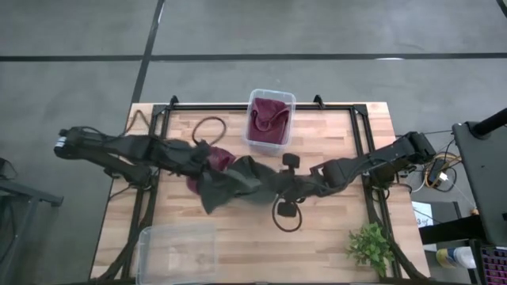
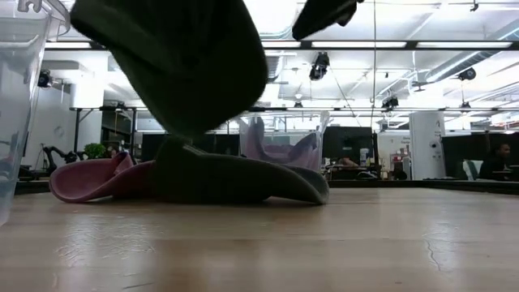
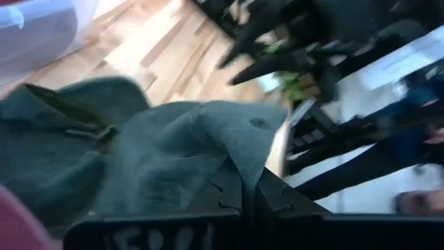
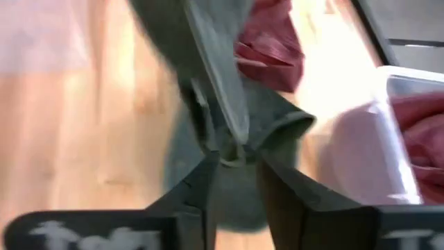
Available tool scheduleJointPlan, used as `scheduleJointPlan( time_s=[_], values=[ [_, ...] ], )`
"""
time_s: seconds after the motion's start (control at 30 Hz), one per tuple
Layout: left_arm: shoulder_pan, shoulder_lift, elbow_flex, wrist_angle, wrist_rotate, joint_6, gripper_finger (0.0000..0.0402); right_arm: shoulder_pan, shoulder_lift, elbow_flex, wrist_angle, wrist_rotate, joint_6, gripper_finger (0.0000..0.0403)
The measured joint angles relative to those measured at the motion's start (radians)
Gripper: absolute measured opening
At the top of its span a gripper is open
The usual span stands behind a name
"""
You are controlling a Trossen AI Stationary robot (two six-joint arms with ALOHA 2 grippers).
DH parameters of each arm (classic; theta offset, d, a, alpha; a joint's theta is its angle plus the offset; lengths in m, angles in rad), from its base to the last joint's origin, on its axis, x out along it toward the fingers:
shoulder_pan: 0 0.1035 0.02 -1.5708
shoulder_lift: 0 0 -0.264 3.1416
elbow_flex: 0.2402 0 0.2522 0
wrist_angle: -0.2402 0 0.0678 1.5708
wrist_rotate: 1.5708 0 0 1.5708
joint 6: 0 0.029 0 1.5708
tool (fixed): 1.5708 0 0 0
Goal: Pick & Place hat
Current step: Put the bottom black cap into the bottom transparent bin
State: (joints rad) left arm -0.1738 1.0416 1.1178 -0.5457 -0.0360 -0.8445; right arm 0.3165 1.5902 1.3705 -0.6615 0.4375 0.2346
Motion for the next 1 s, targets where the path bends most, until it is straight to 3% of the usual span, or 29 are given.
scheduleJointPlan(
  time_s=[0.23,0.4,0.57,0.87,1.0],
  values=[
    [-0.003,-0.061,0.139,-0.068,-0.002,-0.077,0.0001,0.001,0.0,-0.001,-0.097,0.017,-0.033,0.0159],
    [-0.014,-0.055,0.276,-0.231,0.027,-0.137,0.0001,-0.001,0.0,-0.002,-0.157,0.141,-0.061,0.0181],
    [-0.064,-0.031,0.358,-0.392,0.08,-0.196,0.0001,-0.001,0.0,-0.009,-0.183,0.227,-0.073,0.0187],
    [-0.119,0.012,0.415,-0.433,0.269,-0.241,0.0,-0.023,0.0,-0.051,-0.194,0.304,-0.099,0.0185],
    [-0.122,0.013,0.429,-0.489,0.34,-0.335,0.0,-0.044,0.0,-0.07,-0.196,0.304,-0.091,0.0182]
  ],
)
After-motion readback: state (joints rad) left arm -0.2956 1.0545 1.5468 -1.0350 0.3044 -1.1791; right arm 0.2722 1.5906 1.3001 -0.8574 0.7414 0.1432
